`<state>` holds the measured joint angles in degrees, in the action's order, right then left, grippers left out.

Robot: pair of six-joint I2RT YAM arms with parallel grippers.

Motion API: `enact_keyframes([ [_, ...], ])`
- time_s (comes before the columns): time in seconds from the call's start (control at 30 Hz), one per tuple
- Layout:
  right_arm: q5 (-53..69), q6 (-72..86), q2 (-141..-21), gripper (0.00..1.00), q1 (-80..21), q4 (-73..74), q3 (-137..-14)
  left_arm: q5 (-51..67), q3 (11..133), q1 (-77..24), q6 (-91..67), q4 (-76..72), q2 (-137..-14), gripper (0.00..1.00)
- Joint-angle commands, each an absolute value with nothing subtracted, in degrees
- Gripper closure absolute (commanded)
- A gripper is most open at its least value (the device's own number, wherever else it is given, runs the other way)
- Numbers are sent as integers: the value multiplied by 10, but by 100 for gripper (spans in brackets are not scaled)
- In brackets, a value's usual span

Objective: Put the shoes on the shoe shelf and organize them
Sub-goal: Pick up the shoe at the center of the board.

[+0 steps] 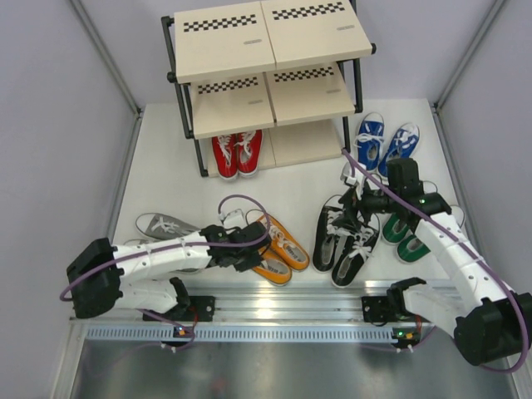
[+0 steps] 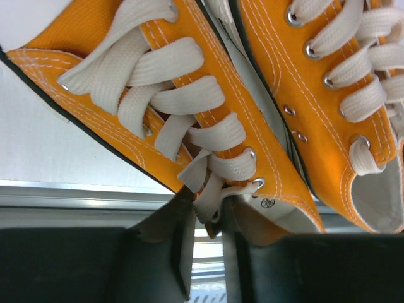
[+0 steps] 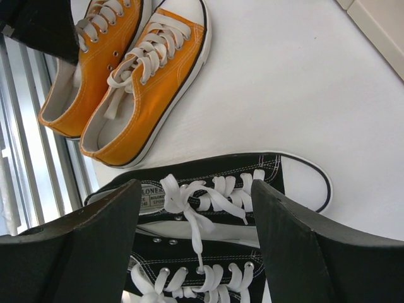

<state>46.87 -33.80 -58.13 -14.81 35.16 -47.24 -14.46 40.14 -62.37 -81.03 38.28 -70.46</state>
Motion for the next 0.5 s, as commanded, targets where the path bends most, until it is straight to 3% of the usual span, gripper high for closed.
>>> enact_keyframes([
  [0.0, 494, -344, -567, 30, -139, 336, -472, -209, 402, -623, -816, 403, -705, 90],
  [0.1, 518, -370, -567, 29, -139, 353, -471, -220, 408, -623, -764, 403, -686, 100],
  [0.17, 565, -408, -569, 30, -140, 380, -472, -205, 424, -624, -698, 403, -660, 100],
  [0.4, 659, -865, -577, 29, -191, 679, -489, -136, 472, -624, -565, 404, -553, 100],
  [0.47, 630, -883, -570, 28, -240, 674, -497, -127, 491, -624, -567, 404, -538, 100],
])
